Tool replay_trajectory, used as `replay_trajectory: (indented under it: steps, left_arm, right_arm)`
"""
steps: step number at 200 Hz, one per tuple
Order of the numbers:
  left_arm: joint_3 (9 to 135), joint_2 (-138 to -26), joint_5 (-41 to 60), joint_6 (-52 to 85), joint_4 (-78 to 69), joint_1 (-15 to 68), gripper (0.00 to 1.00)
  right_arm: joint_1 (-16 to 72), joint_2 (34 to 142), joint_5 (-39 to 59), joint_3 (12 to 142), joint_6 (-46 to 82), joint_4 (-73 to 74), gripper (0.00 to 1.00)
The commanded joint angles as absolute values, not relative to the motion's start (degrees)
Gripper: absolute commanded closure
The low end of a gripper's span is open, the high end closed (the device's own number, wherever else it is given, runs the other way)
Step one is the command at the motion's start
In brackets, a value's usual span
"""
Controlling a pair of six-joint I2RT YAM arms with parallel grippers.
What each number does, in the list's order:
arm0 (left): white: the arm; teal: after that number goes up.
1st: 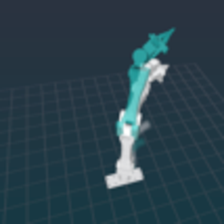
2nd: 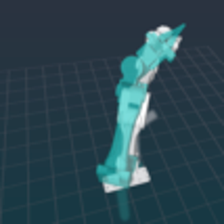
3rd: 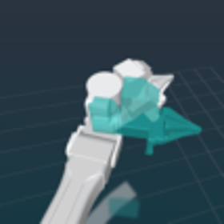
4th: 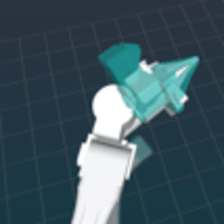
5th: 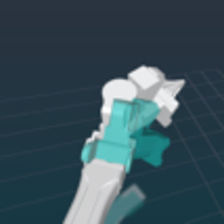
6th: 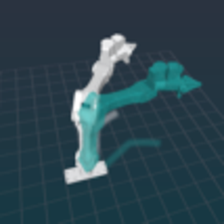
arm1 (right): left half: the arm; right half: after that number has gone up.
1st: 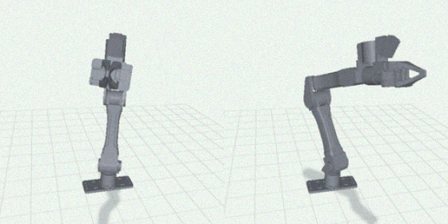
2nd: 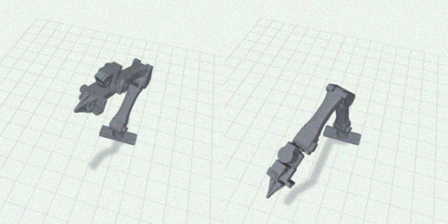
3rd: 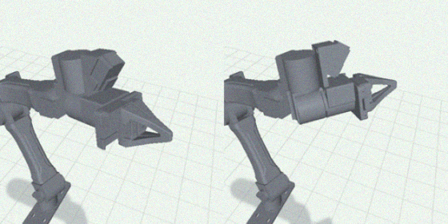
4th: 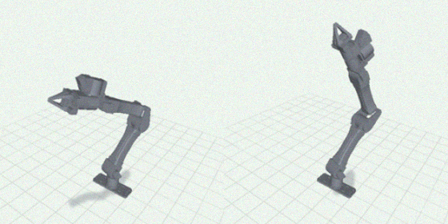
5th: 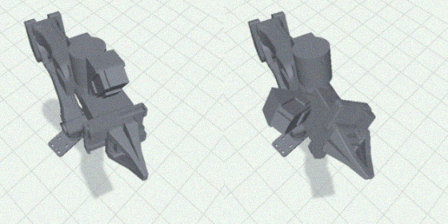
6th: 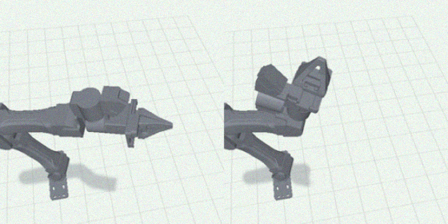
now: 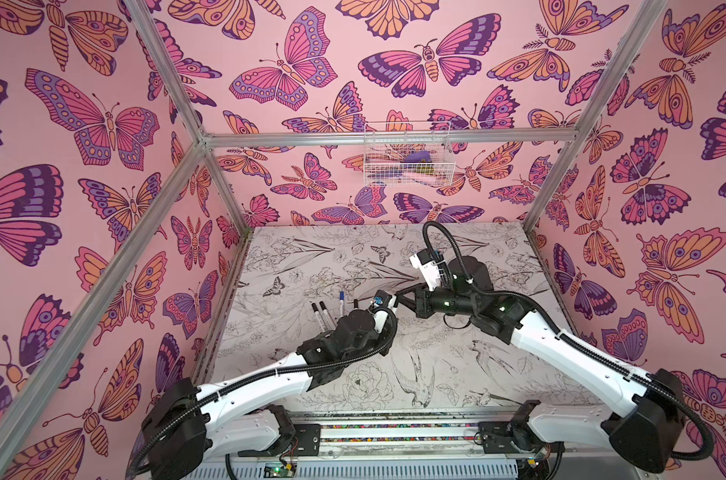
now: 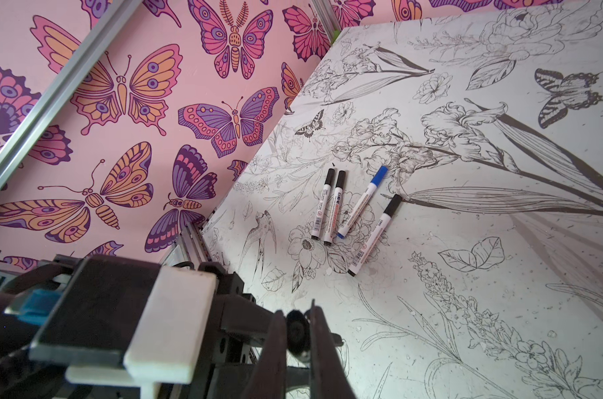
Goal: Insert the pens into the pen caps
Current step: 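Press the black cap down onto the marker tip with the right gripper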
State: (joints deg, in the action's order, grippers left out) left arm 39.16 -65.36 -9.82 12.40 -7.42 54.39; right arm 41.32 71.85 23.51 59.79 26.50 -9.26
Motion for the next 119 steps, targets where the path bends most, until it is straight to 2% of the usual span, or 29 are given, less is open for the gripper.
replay_trajectory:
  steps: [1,24,57,119]
  left_arm:
    - [41.1,-62.8,-18.7,9.3,-31.1,53.5,1.00]
    - [42.7,-62.2,-18.2,5.4,-36.5,53.0,1.00]
    - [46.7,-62.7,-14.2,3.1,-39.4,51.5,1.00]
    - [49.5,-63.0,-9.0,4.7,-34.6,49.7,1.00]
  right_arm:
    - [47.2,73.3,33.9,55.1,27.8,-20.9,1.00]
    - [47.3,74.3,30.3,54.6,26.4,-24.5,1.00]
    - [47.6,75.0,30.8,53.4,25.3,-25.6,1.00]
    - [50.3,77.0,24.3,53.9,21.9,-33.4,1.00]
